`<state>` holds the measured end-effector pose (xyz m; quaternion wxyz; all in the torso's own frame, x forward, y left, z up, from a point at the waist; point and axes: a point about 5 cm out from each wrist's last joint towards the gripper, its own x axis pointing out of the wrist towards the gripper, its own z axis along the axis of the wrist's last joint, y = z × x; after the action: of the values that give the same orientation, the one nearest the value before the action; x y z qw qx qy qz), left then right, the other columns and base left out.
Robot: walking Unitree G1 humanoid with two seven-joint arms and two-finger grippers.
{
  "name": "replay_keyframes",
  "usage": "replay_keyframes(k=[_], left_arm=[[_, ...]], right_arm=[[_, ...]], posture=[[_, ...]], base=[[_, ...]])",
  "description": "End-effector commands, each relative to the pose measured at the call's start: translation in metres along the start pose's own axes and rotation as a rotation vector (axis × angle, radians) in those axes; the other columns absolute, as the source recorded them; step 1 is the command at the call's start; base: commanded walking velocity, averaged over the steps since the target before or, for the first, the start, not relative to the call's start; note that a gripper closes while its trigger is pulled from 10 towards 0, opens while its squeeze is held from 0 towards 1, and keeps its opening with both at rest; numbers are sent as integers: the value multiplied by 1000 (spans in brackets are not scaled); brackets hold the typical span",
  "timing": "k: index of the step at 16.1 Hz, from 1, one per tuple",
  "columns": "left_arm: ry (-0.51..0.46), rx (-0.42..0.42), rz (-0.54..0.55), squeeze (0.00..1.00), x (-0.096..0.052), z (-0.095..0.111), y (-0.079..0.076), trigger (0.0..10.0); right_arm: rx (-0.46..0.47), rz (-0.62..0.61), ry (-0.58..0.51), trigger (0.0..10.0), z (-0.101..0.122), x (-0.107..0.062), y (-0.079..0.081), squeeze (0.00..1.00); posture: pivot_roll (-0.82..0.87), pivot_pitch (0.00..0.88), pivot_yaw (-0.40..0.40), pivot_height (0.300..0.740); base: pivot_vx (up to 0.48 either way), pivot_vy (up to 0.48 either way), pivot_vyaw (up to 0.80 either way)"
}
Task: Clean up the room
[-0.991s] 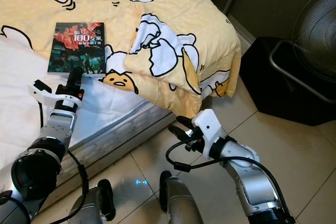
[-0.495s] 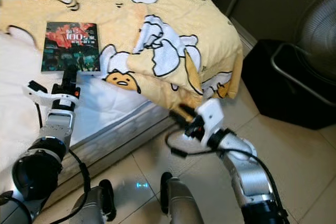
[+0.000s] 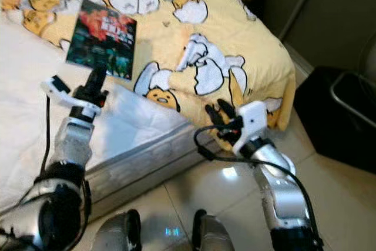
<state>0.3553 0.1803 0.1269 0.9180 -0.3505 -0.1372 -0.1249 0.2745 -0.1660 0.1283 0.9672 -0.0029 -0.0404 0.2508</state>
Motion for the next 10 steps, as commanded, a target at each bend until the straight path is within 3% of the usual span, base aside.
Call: replay_keyframes(k=[1,4,5,7,8,9,10], left_arm=[[-56,66,-11,0,6,14,-6,0],[-104,242,-17,0,1,30,-20,0],[-94,318,-61,0,-1,31,-26,0],[-72,516,-16,0,-14,38,-30,0],[-69,573,-13,0,-19,40,-30,0],[-72,570,11,0,-23,42,-30,0],[-51,625,-10,0,-32,41,-38,0]], right_arm=[[8,-36,1,10000,0,-5,-3,0],[52,-104,-39,10000,3,-6,1,0],[66,-108,-45,10000,3,-4,4,0],[50,-68,-34,10000,-1,1,17,0],[49,-76,-37,10000,-1,2,18,0],[53,-80,-44,10000,0,3,18,0],[27,-119,-66,10000,6,4,16,0]], posture=[[-49,90,24,740],[-33,78,16,740],[-26,70,16,740],[-10,44,28,740],[-12,38,30,740],[-14,32,30,740],[-12,16,19,740]], base=[[0,0,0],[0,0,0],[0,0,0],[0,0,0],[0,0,0],[0,0,0],[0,0,0]])
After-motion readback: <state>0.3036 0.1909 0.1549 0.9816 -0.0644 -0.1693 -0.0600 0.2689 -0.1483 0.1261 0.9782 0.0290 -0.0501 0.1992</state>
